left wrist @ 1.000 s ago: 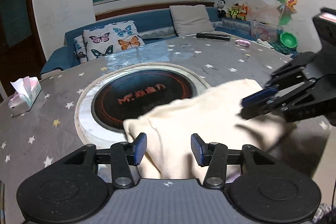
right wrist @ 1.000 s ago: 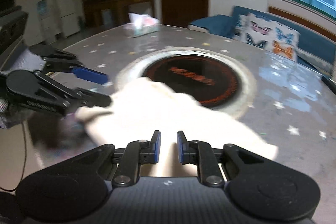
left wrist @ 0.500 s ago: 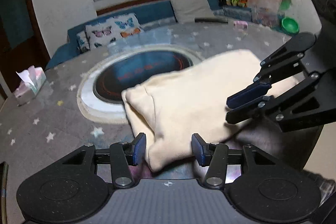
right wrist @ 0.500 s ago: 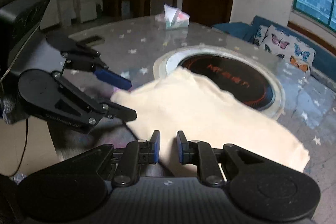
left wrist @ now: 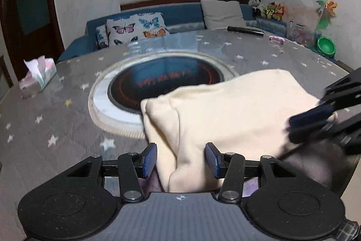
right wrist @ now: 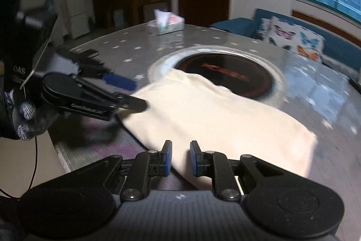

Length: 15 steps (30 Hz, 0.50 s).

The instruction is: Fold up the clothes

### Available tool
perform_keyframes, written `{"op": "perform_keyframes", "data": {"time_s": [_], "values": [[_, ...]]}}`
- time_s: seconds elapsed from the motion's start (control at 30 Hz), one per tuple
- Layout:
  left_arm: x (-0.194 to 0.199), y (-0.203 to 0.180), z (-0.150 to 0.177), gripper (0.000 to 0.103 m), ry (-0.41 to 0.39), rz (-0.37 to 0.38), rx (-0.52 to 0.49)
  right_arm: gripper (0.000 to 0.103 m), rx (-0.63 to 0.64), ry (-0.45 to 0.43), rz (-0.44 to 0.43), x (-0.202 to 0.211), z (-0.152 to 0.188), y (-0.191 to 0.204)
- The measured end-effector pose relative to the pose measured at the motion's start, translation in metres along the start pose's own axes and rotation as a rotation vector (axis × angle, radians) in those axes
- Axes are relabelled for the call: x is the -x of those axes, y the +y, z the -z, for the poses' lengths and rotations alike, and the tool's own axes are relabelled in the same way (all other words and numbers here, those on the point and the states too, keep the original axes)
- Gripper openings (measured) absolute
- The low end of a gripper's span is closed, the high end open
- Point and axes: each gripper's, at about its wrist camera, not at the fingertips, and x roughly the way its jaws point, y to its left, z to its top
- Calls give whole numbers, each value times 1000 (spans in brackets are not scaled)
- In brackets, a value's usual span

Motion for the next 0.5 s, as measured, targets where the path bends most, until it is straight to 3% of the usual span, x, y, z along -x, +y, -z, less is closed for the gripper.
{"op": "perform_keyframes", "data": {"time_s": [0.23, 0.5], "values": [[1, 0, 0, 53, 7, 2, 4, 16, -158, 35, 72, 19, 34, -41], [-1, 2, -19, 51, -19, -13, 18, 16, -168, -40, 103, 28, 17, -59]]}}
